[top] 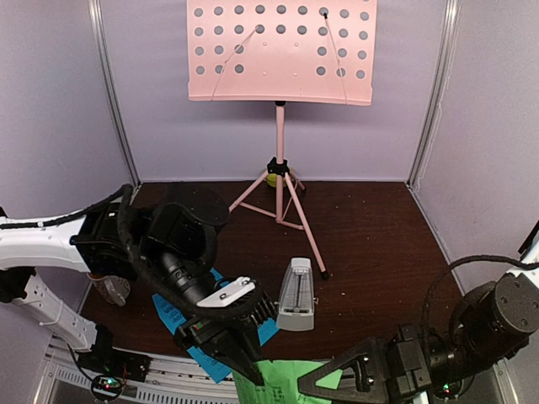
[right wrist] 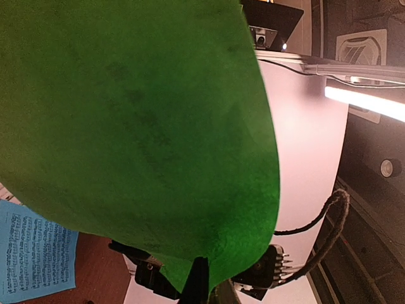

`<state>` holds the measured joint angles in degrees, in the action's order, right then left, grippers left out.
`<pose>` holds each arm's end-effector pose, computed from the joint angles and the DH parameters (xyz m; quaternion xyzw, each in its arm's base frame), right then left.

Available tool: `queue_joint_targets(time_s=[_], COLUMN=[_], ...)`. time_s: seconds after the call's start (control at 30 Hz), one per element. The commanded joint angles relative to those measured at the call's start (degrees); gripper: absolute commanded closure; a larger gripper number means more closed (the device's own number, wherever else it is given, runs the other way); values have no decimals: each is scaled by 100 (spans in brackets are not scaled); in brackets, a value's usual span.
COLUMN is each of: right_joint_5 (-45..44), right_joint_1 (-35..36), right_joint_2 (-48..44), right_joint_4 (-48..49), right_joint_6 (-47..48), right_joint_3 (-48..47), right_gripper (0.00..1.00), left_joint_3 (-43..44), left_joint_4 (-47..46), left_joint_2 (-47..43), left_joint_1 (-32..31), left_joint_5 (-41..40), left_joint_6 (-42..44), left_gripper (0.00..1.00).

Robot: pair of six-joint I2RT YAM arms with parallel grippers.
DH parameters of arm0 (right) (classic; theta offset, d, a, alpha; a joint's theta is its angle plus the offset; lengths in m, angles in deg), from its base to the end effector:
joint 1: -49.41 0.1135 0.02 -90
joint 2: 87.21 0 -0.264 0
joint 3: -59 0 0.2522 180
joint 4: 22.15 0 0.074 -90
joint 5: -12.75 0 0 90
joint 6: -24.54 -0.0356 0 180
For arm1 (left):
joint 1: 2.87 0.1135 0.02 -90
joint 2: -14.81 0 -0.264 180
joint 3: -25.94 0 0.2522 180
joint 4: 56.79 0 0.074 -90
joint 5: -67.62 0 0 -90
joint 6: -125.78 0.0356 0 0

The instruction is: Set up the instrument practice props

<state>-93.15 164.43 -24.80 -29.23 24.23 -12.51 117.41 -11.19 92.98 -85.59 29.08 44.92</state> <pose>-0.0990 0.2351 0.3912 -0.6932 -0.0500 0.0625 0.7163 0.0095 -0.2938 0.3785 0.7126 0.3983 -0.5648 0.1204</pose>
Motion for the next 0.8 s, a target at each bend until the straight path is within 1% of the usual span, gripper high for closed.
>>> queue_joint_targets(time_s=[0.0, 0.07, 0.1, 0.13, 0.2, 0.23, 0.3, 0.4, 0.5, 0.57, 0.67, 0.7, 0.77], right_joint_5=[-35, -206, -316, -432, -748, -919, -1161, -1524, -1687, -1708, -1654, -1617, -1493], right_joint_1=[-66, -101, -129, -183, -307, -388, -602, -998, -1321, -1564, -1958, -2058, -2197], right_joint_2=[-118, -80, -60, -37, 38, 58, 4, -132, -288, -433, -711, -846, -1020], right_joint_4=[235, 374, 426, 443, 471, 490, 555, 647, 636, 618, 417, 407, 428], right_joint_6=[-5, -128, -215, -313, -596, -800, -1166, -1918, -3142, -4249, -5983, -6459, -7063], right_joint_3=[80, 104, 121, 125, 98, 95, 181, 382, 403, 409, 461, 522, 698], right_gripper=[96, 70, 54, 41, 25, 20, 15, 13, 9, 7, 7, 7, 5], left_joint_3=[-191, -375, -494, -637, -998, -1156, -1428, -1696, -1780, -1676, -1408, -1316, -1071], left_joint_4=[-510, -827, -1044, -1311, -1936, -2190, -2563, -2730, -2723, -2601, -2355, -2255, -2080], left_joint_2=[-52, -185, -298, -438, -801, -992, -1447, -2118, -2461, -2552, -2478, -2425, -2246], left_joint_1=[40, 180, 295, 428, 783, 954, 1251, 1547, 1762, 1899, 2076, 2139, 2323], left_joint_5=[282, 369, 394, 396, 364, 288, -19, -849, -1676, -2168, -2578, -2673, -2737], left_joint_6=[-132, -375, -536, -740, -1138, -1294, -1505, -1477, -1441, -1496, -1631, -1676, -1930], left_gripper=[100, 100, 100, 100, 100, 100, 100, 100, 100, 100, 100, 100, 100])
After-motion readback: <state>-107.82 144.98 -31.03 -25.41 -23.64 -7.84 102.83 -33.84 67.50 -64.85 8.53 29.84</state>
